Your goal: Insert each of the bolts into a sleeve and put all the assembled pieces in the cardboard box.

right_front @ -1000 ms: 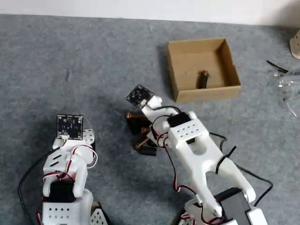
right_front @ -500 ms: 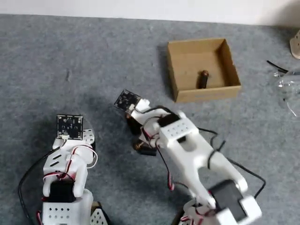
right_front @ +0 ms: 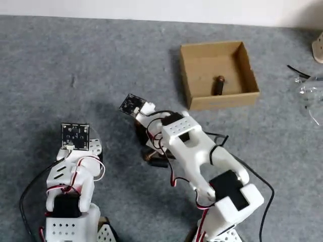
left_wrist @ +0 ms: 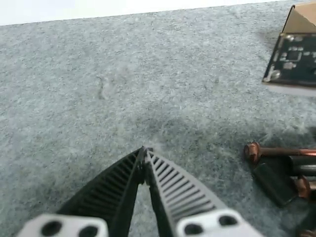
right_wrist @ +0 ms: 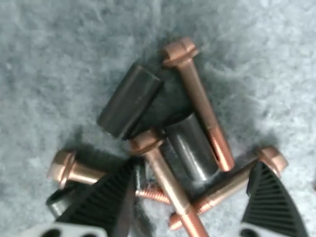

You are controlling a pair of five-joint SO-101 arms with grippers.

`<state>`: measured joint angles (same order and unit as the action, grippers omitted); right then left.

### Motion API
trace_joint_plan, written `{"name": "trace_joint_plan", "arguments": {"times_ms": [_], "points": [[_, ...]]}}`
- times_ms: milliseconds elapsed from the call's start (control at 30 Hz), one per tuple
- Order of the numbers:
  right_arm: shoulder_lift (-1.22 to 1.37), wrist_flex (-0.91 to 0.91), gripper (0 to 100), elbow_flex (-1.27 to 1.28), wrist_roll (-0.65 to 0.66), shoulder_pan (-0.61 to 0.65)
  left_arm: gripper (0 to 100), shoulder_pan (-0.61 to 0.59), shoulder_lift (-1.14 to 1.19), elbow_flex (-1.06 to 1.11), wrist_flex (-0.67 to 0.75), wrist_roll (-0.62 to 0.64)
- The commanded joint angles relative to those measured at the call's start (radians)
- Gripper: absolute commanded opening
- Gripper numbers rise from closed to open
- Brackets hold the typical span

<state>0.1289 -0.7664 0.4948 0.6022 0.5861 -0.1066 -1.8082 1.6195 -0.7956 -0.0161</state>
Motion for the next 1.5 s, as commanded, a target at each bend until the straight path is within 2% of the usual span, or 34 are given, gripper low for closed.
{"name": "trace_joint_plan", "arguments": {"times_ms": [0, 233, 767, 833, 967, 1033, 1467], "points": [[0.056, 0.019, 29.3, -0.045, 0.012, -0.045, 1, -0.008, -0.012, -0.027, 0.026, 0.008], [0.143, 0.016, 29.3, -0.087, 0.011, -0.073, 1, -0.008, -0.012, -0.027, 0.026, 0.008], [0.147, 0.013, 29.1, -0.082, 0.008, -0.073, 1, -0.008, -0.012, -0.027, 0.026, 0.008], [0.147, 0.013, 25.0, -0.082, 0.009, -0.073, 1, -0.008, -0.012, -0.027, 0.026, 0.008], [0.147, 0.015, 6.3, -0.082, 0.006, -0.073, 1, -0.008, -0.012, -0.027, 0.026, 0.008], [0.147, 0.015, 0.5, -0.082, 0.008, -0.071, 1, -0.008, -0.012, -0.027, 0.026, 0.008], [0.077, 0.01, 0.5, -0.07, 0.002, -0.074, 1, -0.008, -0.012, -0.027, 0.026, 0.008]]}}
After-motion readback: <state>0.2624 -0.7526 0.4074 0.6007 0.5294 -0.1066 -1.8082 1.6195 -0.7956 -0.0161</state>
